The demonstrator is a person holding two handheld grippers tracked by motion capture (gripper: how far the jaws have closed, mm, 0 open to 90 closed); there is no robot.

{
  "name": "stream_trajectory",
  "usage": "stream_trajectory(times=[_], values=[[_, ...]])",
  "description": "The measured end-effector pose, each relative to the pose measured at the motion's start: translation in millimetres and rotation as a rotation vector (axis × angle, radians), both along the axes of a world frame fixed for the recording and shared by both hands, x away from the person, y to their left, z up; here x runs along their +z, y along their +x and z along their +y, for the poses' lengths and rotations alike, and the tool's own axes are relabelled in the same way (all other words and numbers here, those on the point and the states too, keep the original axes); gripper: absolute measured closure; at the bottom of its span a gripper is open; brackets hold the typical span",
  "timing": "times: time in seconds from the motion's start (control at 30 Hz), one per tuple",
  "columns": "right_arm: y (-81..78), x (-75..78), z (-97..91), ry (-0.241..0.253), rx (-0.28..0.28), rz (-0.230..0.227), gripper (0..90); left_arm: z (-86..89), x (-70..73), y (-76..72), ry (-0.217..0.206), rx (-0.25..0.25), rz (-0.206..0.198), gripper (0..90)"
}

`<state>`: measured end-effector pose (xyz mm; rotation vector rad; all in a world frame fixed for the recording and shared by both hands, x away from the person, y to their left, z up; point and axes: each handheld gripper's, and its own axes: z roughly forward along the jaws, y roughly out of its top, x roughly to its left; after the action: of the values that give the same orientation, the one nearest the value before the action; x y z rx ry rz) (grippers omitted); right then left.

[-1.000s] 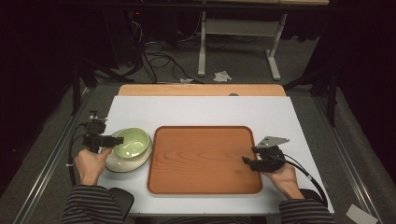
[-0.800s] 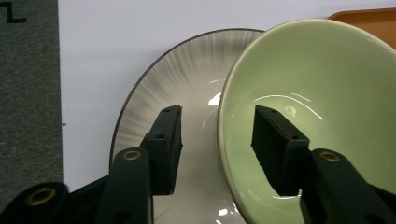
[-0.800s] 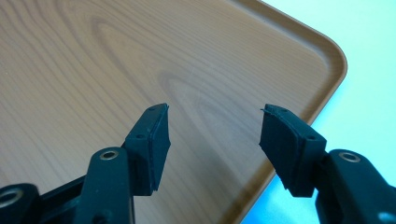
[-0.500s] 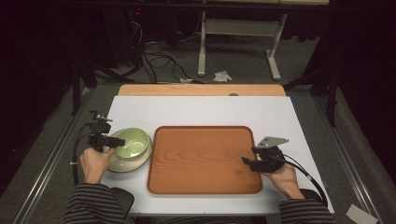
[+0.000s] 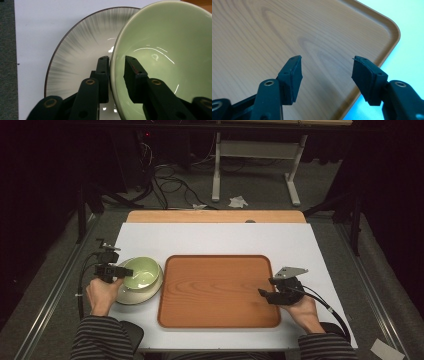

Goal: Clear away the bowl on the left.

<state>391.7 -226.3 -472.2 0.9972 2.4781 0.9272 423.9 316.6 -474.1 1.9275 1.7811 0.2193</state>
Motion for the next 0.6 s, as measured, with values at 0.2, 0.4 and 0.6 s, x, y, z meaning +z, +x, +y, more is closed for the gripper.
stream_trajectory(times=[0.2, 0.4, 0.6], values=[[0.2, 0.4, -0.4, 0.001, 0.001, -0.009, 42.6, 3.3, 0.0, -1.4, -0.007, 0.014, 0.002, 83.0], [0.5, -0.4, -0.3, -0.001, 0.002, -0.006, 41.7, 3.2, -0.6, 0.2, -0.043, 0.032, 0.001, 83.9], [0.6, 0.1, -0.3, -0.008, 0.004, -0.013, 40.8, 4.7, 2.6, -1.3, -0.049, 0.040, -0.018, 83.7]])
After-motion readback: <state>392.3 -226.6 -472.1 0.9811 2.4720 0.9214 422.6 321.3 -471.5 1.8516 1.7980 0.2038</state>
